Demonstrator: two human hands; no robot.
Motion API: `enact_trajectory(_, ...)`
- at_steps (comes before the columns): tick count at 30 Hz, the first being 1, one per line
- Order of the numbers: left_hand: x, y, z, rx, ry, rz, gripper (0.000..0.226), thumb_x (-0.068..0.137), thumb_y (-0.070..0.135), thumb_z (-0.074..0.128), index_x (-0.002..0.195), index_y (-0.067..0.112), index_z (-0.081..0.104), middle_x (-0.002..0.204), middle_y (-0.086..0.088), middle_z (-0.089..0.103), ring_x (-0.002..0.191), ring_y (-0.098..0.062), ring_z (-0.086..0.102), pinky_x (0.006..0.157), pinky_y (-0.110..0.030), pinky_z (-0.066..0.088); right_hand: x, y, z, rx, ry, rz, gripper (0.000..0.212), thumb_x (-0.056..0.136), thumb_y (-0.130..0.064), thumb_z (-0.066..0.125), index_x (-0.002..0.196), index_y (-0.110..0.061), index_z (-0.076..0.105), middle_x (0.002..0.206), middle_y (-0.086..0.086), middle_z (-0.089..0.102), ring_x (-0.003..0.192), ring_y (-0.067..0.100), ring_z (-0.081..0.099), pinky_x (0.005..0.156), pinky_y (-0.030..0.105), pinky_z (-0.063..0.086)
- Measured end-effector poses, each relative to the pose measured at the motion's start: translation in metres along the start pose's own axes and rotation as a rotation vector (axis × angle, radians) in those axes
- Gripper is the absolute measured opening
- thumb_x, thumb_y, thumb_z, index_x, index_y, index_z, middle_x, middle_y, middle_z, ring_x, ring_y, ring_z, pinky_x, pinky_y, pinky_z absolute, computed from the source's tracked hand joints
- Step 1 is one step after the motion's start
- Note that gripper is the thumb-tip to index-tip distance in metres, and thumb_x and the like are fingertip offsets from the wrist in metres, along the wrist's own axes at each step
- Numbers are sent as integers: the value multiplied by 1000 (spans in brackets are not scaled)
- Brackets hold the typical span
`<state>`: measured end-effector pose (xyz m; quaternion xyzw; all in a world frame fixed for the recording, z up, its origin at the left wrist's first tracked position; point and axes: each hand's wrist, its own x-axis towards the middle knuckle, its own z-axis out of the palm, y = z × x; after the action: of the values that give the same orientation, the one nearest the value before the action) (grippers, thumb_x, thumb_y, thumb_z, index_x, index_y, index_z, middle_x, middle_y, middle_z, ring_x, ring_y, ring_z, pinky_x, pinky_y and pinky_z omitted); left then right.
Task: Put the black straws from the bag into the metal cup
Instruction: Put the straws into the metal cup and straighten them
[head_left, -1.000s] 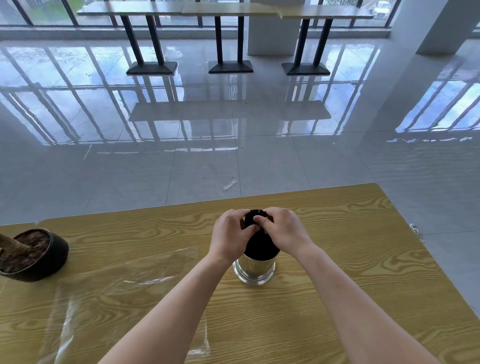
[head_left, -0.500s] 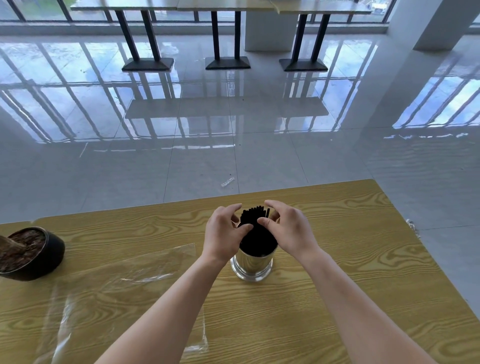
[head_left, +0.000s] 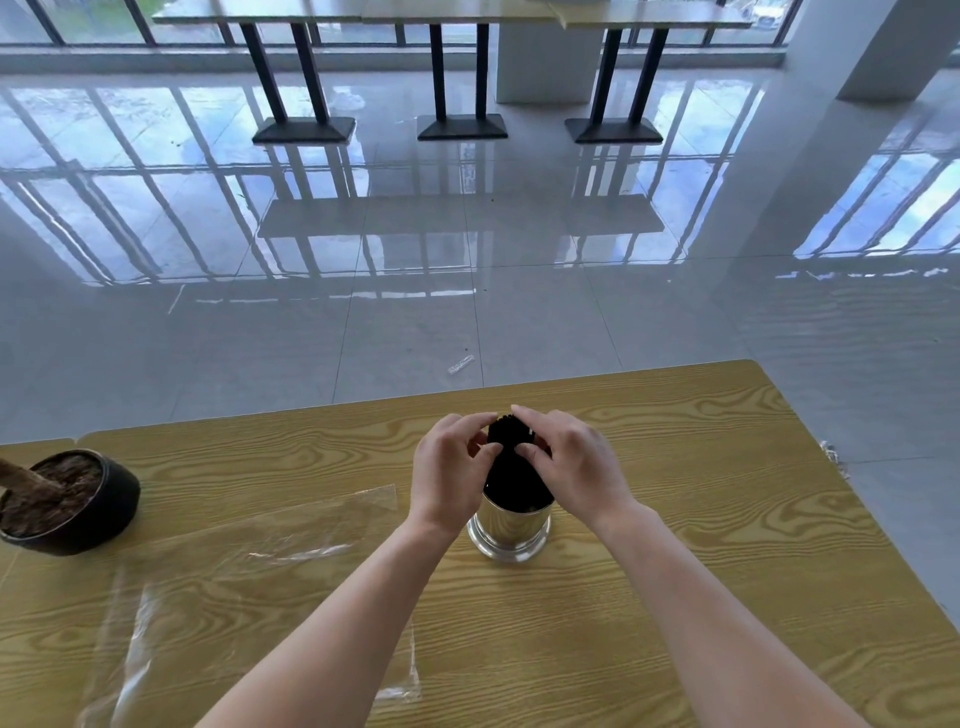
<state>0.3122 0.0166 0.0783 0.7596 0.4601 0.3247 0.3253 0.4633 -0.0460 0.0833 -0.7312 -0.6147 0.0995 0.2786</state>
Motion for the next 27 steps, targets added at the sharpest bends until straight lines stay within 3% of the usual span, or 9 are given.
enact_trajectory(5,0,0,0,6,3,3,37,84,13,77,121,16,71,91,2,68,78,-13,63,80,-30,54,-2,4,-2,52,50,32,58,91,-22,73,145,-20,53,95,-2,69,81,11,59,76,24,47)
enact_trajectory(10,-4,-6,0,52,35,-22,41,83,21,79,122,13,69,87,1,65,73,-16,59,74,-30,50,-9,16,-1,26,88,222,51,92,-31,71,138,-14,58,88,-6,60,82,13,57,71,26,42)
enact_trajectory(14,-10,-5,1,161,43,-94,38,89,30,72,124,17,68,86,3,61,79,-20,60,71,-35,51,-14,11,9,-100,32,222,42,96,-38,63,131,-15,62,91,-2,58,85,23,63,65,28,39)
enact_trajectory(17,-16,2,5,286,5,-125,15,95,34,62,103,25,70,82,7,54,78,-24,61,60,-34,45,-13,3,15,-166,25,202,39,98,-39,58,128,-14,62,99,2,62,94,24,64,66,28,37)
enact_trajectory(19,-18,6,9,358,-36,-128,17,97,34,54,84,25,60,77,8,45,72,-23,56,56,-31,35,-11,1,17,-192,8,203,39,99,-40,55,129,-16,60,99,1,58,97,23,60,67,29,38)
enact_trajectory(23,-19,2,9,423,-61,-90,22,100,32,47,83,21,54,75,5,41,65,-22,47,54,-31,34,-13,4,17,-222,-26,201,33,100,-40,52,123,-17,60,90,-5,44,93,20,56,67,29,38)
enact_trajectory(27,-16,4,9,424,-75,-74,27,102,36,44,83,20,56,75,5,41,63,-20,47,54,-30,32,-15,6,16,-242,-69,187,33,102,-37,49,128,-19,58,92,-5,43,91,19,53,67,28,39)
